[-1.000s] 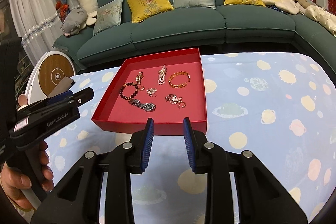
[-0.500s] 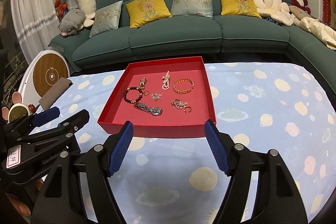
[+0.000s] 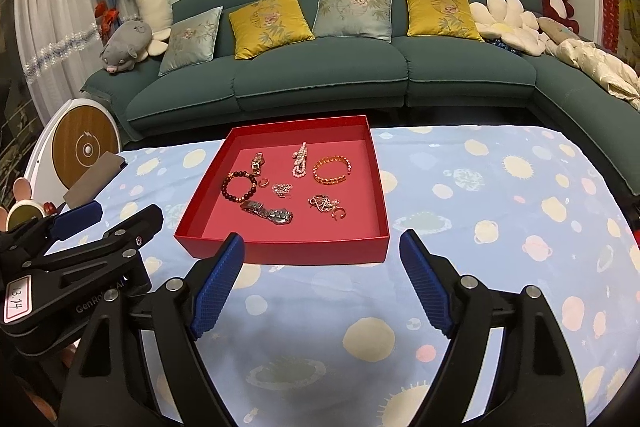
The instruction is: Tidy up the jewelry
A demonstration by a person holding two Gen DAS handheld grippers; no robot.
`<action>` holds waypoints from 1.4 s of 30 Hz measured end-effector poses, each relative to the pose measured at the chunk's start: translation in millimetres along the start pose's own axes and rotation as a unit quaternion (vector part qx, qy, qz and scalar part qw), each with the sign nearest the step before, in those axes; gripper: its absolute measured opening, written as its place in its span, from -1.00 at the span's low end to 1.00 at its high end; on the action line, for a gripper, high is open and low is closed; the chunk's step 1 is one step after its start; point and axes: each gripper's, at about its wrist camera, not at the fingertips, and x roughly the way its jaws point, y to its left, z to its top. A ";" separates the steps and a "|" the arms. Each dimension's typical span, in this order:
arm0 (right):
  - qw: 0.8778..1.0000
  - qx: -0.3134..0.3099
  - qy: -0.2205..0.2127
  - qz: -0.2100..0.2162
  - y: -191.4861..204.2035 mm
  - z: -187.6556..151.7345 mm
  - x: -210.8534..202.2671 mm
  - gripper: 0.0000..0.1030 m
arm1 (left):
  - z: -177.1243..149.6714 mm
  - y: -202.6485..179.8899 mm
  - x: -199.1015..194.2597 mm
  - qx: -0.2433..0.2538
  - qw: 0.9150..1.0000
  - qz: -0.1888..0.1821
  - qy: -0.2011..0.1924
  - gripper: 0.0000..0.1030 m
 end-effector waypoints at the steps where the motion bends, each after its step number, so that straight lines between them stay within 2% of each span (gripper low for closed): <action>1: 1.000 0.000 0.000 -0.001 -1.3 -0.2 -0.6 0.51 | -0.2 -1.2 0.1 0.000 1.000 0.000 0.001 0.40; 14: 1.000 0.001 0.000 -0.010 -4.6 -0.3 -3.3 0.51 | -0.8 -7.4 -1.2 -0.009 1.000 0.016 -0.006 0.40; 42: 1.000 -0.003 -0.001 -0.011 -1.0 -3.7 -2.8 0.52 | -2.8 -5.1 -2.5 0.002 1.000 0.015 -0.017 0.40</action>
